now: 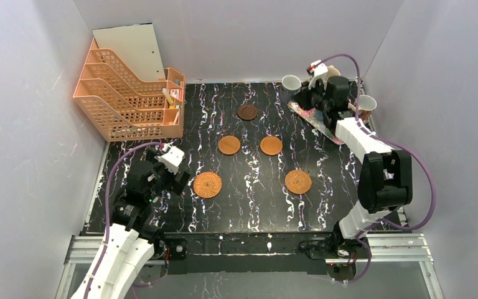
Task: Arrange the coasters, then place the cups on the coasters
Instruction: Pick up the cup at the center of the board, then place the cup on the coaster.
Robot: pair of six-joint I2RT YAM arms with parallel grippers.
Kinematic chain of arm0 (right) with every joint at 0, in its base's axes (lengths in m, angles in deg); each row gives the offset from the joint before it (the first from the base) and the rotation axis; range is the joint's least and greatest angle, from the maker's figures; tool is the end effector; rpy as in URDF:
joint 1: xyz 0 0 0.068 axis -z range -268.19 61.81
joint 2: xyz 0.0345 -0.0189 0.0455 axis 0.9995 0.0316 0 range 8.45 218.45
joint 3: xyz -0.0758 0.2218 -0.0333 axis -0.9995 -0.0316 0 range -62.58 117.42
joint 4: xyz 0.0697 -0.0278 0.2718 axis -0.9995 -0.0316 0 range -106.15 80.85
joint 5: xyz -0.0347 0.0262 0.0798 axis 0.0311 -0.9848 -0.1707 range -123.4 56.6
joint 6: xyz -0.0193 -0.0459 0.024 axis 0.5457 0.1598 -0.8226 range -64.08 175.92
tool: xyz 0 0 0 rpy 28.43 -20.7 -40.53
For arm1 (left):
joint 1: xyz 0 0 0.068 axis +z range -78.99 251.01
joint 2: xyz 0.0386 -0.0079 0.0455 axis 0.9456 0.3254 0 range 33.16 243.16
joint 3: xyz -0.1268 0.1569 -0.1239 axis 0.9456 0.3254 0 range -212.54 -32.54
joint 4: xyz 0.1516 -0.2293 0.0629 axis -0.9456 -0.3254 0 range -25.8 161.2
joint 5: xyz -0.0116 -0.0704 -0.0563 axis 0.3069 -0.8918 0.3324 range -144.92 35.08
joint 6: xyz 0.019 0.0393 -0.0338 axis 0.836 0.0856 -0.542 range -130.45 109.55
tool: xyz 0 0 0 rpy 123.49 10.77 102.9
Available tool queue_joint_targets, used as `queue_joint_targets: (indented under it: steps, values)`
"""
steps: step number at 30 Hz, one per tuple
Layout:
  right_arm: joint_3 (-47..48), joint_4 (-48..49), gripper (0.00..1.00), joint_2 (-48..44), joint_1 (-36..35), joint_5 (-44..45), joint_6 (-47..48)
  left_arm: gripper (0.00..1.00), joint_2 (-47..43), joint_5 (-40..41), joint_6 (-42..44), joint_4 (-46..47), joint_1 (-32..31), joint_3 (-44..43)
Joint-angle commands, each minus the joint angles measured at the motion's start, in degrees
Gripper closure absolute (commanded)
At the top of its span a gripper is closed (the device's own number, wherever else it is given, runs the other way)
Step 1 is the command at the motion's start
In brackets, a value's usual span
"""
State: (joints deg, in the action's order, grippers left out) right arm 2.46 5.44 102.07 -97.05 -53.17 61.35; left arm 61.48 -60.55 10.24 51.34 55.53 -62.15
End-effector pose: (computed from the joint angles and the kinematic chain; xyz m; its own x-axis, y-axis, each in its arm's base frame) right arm 0.3966 0.0747 0.2382 -0.1935 -0.1205 -0.9737 -0.4898 0.8718 -0.0105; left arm 0.1837 -0.0547 0.2515 -0.1617 0.4096 -0.8978 0.4408 0.8439 0.3057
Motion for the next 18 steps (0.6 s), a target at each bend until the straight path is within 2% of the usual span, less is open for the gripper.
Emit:
queue_joint_targets:
  steps: [1,6,11,15,18]
  values:
    - [13.5,-5.3,0.99,3.0,-2.4,1.2,-6.1,0.02,-0.6,-2.0,0.6,-1.3,0.3,0.0]
    - [21.2,-7.5,0.99,7.6,-5.5,5.2,-8.5,0.02,-2.0,-2.9,0.7,-1.4,0.5,0.3]
    - [25.9,-9.1,0.99,13.5,-9.3,10.7,-6.2,0.02,-1.1,-4.3,1.0,-2.0,0.6,0.1]
    - [23.2,-5.8,0.99,13.9,-11.7,11.3,-5.6,0.02,-1.4,-5.1,1.3,-2.4,1.0,0.1]
    - [17.6,-2.3,0.99,12.3,-13.2,12.8,-5.5,0.02,-1.5,-5.8,1.5,-2.4,1.2,0.2]
